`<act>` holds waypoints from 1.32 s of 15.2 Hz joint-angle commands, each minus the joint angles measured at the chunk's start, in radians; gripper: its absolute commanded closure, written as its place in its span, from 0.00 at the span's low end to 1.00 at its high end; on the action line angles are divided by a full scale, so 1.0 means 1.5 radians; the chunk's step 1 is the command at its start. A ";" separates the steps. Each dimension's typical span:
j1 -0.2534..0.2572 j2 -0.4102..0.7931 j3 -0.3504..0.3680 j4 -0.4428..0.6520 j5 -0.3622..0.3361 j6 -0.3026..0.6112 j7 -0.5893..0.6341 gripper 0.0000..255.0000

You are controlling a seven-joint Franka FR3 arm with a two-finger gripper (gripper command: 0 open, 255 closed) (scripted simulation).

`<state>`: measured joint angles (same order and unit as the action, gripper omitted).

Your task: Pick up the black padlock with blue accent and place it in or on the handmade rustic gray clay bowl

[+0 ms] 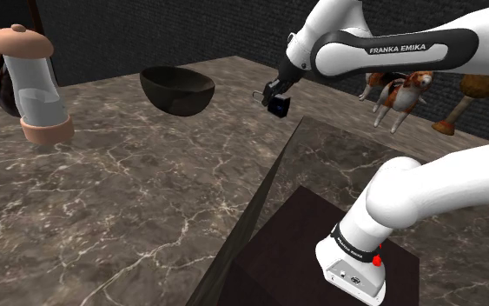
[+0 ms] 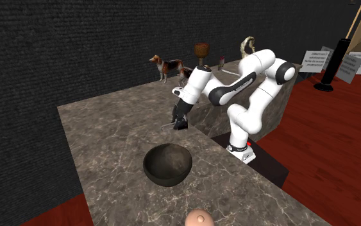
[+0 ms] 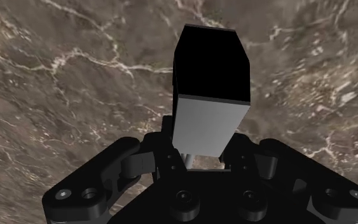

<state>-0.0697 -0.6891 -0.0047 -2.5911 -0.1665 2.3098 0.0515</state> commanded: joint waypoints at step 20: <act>0.007 0.005 0.001 0.191 0.017 -0.185 -0.026 1.00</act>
<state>-0.0596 -0.6841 -0.0036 -2.3184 -0.1422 2.0435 0.0144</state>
